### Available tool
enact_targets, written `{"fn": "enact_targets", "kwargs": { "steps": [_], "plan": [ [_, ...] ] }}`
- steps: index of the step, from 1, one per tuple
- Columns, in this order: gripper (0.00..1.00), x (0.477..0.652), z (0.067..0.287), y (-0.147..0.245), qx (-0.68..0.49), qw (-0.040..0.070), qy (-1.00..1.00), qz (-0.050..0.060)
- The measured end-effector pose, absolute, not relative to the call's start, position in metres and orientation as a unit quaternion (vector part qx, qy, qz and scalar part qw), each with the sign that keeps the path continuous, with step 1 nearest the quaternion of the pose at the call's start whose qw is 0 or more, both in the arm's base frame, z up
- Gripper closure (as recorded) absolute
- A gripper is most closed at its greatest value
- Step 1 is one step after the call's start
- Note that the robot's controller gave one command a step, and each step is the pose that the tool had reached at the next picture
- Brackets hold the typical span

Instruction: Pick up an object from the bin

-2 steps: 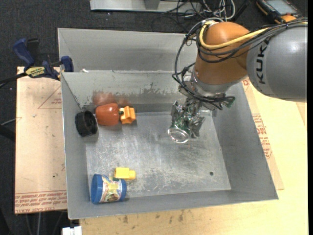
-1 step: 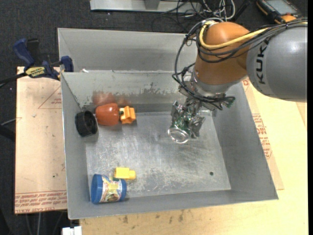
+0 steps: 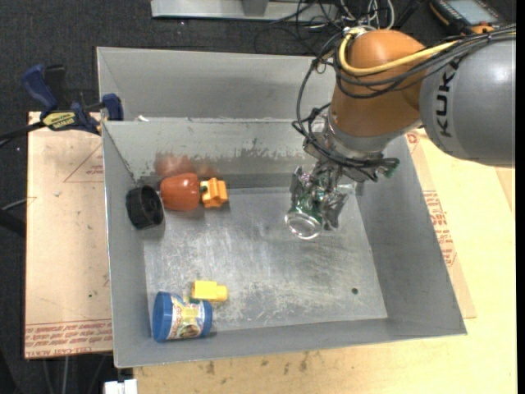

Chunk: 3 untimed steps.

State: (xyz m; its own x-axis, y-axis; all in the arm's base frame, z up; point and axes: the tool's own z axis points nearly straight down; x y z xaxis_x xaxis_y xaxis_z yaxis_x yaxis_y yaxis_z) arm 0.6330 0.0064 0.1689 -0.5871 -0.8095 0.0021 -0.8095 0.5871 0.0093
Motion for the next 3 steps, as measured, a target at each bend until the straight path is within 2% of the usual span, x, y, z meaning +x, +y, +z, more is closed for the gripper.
{"fn": "enact_targets", "kwargs": {
  "steps": [1,2,3],
  "plan": [
    [1.0,0.618,0.167,-0.005,0.511,-0.006,-0.86,0.003],
    [1.0,0.617,0.126,-0.032,0.607,-0.001,-0.795,0.0],
    [1.0,0.614,0.105,-0.029,0.572,0.0,-0.821,0.0]
  ]
}}
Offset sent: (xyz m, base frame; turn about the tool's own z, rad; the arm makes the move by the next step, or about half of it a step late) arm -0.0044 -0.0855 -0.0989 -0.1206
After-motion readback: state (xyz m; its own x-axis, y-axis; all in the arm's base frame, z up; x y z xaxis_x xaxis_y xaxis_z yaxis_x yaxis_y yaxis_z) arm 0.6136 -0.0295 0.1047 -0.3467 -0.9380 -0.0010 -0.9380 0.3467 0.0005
